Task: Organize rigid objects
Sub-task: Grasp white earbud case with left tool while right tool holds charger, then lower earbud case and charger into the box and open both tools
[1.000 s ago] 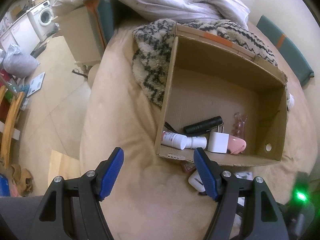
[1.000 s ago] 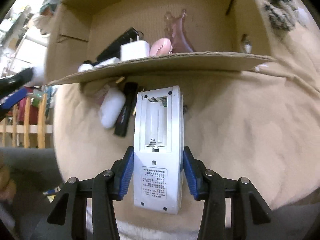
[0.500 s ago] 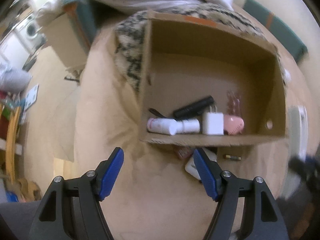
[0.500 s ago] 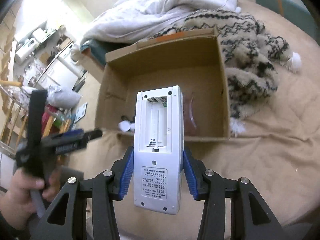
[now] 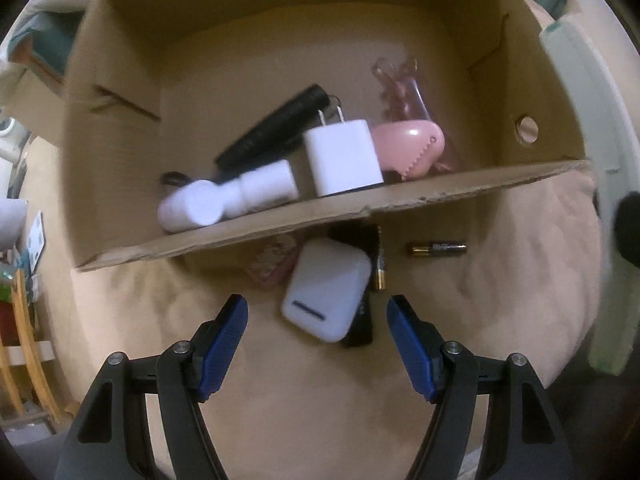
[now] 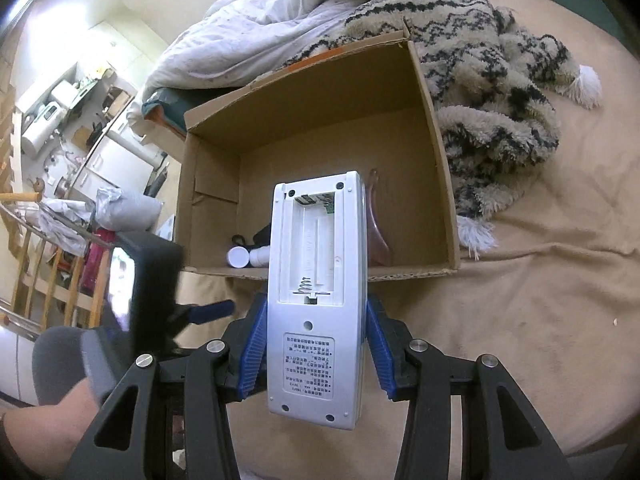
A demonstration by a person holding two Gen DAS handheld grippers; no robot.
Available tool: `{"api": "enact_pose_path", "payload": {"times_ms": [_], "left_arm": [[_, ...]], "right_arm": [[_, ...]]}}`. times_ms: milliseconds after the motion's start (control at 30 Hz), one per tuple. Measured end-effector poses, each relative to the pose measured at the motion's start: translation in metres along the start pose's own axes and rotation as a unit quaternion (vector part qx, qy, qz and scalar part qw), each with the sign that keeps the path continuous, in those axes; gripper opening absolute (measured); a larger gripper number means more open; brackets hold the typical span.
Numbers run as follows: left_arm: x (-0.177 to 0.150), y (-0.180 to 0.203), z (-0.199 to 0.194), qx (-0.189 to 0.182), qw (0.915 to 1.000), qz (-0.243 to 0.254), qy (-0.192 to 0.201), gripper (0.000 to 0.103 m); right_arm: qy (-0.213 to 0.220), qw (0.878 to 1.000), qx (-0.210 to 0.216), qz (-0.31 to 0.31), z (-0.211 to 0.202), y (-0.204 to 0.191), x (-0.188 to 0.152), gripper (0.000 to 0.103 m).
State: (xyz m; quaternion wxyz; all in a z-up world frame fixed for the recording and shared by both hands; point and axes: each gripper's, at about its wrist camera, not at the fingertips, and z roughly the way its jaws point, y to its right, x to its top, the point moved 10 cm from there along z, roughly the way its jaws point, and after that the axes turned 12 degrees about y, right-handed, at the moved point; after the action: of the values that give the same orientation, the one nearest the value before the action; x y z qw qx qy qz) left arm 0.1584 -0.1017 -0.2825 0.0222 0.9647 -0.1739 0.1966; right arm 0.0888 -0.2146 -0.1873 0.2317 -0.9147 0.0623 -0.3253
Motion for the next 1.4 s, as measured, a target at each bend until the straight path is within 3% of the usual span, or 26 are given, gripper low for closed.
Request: {"api": "enact_pose_path", "payload": {"times_ms": [67,167,233,367,467,867,1067,1233,1400], "left_arm": [[0.001,-0.001,0.007,0.002,1.0,-0.004,-0.003,0.068],[-0.002,-0.001,0.019,-0.02,0.9991,-0.033,-0.019,0.047],[-0.003,-0.003,0.022,-0.039,0.9974,-0.056,-0.022,0.04],[-0.002,-0.001,0.014,-0.053,0.9968,-0.057,-0.017,0.019],[-0.003,-0.004,0.004,-0.039,0.9982,-0.046,-0.003,0.019],[-0.019,-0.026,-0.032,-0.054,0.9954,-0.077,0.015,0.019],[-0.032,-0.026,-0.048,-0.038,0.9961,-0.077,0.021,0.019],[-0.033,-0.031,-0.079,-0.005,0.996,-0.068,0.058,0.019],[-0.016,-0.051,-0.109,0.002,0.9929,-0.078,0.091,0.019]], "right_arm": [[-0.004,1.0,0.0,0.001,0.002,0.001,0.0,0.049],[-0.008,1.0,-0.001,0.001,0.004,0.001,-0.001,0.049],[-0.009,1.0,-0.001,0.002,0.003,0.0,-0.002,0.049],[-0.011,1.0,-0.003,0.001,0.004,0.0,-0.002,0.049],[-0.014,1.0,-0.007,-0.002,0.006,0.0,-0.004,0.049],[-0.009,1.0,-0.02,-0.012,0.005,0.0,-0.004,0.049],[0.003,1.0,-0.015,-0.016,-0.001,-0.001,-0.001,0.049],[0.015,1.0,-0.011,-0.024,-0.008,-0.004,0.002,0.049],[0.029,0.999,-0.003,-0.028,-0.018,-0.009,0.013,0.049]]}}
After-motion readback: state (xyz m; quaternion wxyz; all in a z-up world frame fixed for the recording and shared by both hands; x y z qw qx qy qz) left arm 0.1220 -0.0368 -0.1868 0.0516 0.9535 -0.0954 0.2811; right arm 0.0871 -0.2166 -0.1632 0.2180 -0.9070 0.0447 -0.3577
